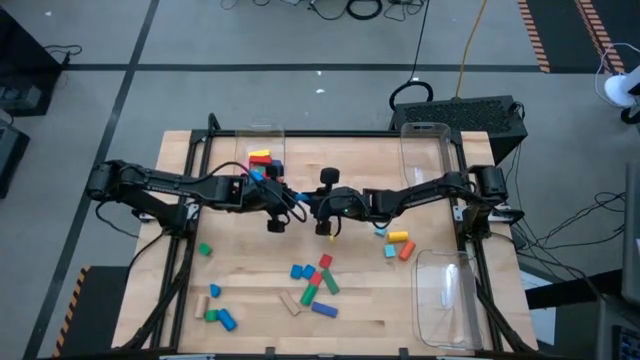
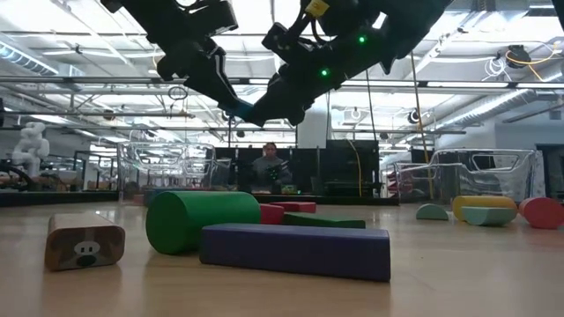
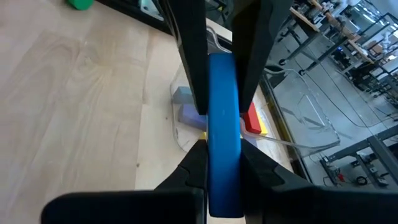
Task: Sort blocks by size
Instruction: Put the blue rectangle block into the top left transparent bin
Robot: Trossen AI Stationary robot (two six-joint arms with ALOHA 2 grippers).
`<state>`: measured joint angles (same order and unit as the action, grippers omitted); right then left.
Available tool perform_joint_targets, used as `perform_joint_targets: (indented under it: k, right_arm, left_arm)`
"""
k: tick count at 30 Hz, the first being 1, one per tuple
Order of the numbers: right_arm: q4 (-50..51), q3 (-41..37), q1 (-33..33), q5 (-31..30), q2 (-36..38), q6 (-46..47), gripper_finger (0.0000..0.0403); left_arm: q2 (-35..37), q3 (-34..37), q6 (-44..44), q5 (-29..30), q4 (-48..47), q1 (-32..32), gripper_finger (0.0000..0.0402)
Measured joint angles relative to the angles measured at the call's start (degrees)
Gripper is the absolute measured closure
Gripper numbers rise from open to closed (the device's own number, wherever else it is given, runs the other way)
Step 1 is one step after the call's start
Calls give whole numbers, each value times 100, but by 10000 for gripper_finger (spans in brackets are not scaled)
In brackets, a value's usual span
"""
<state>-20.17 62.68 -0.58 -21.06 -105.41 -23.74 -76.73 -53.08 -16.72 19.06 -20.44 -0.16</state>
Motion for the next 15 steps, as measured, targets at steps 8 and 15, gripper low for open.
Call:
perform_joint_targets:
  k: [8,15]
  right_arm:
    - [-20,-5,-19,-38,24,-14,356]
    - [-140,6,-19,-569,33,158,289]
  left_arm:
    - [0,0,-79,121,98,-1,335]
    - [0,-3,37,602,260,11,335]
